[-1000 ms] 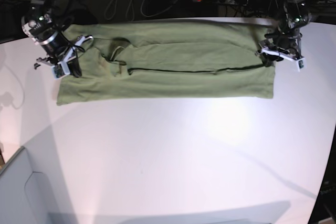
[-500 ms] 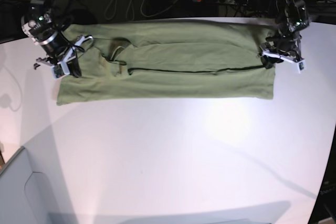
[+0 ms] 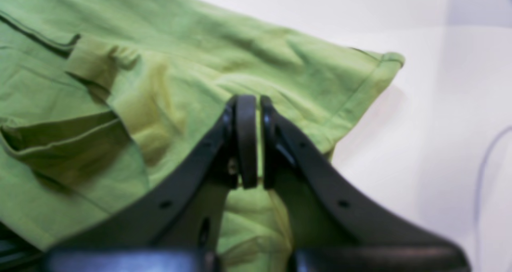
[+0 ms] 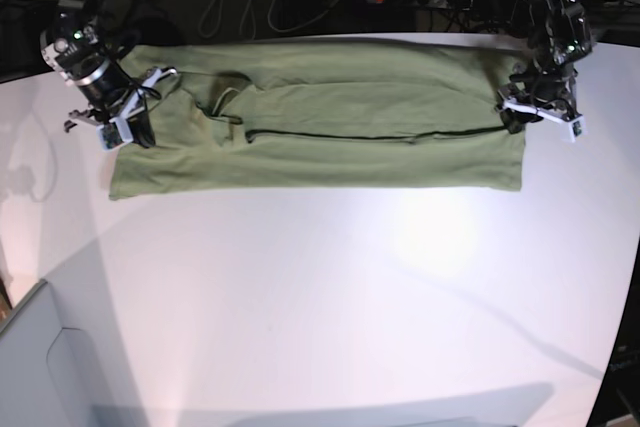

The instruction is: Fold the T-shirt properly

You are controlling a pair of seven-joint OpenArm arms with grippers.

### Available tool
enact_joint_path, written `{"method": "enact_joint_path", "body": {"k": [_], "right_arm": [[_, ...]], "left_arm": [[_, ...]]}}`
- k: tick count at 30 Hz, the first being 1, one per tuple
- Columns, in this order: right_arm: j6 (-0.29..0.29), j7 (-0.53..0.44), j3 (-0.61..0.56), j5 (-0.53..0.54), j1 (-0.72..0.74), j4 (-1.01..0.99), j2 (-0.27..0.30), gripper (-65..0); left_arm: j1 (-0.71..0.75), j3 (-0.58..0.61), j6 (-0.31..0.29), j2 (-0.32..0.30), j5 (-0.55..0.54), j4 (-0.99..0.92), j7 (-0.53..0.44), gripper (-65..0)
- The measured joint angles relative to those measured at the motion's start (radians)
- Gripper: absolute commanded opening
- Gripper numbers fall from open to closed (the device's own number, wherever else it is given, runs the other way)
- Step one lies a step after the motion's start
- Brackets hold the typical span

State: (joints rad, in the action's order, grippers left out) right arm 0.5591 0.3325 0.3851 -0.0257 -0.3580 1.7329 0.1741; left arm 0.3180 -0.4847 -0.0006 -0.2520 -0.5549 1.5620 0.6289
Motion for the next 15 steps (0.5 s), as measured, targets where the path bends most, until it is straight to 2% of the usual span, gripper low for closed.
{"method": "enact_joint_path", "body": {"k": [4, 10, 15], "right_arm": [[0.000, 0.000, 0.000, 0.000, 0.000, 0.000, 0.000, -64.5], [0.000, 0.000, 0.000, 0.000, 0.000, 0.000, 0.000, -64.5], [0.000, 0.000, 0.000, 0.000, 0.000, 0.000, 0.000, -64.5]], "left_arm": [[0.000, 0.003, 0.000, 0.000, 0.001, -0.002, -0.001, -38.2], [-0.014, 0.002, -0.018, -0.003, -0.019, -0.070, -0.056, -38.6], [-0.031, 0.032, -0.013, -0.014, -0.008, -0.097, -0.070, -47.5]]}}
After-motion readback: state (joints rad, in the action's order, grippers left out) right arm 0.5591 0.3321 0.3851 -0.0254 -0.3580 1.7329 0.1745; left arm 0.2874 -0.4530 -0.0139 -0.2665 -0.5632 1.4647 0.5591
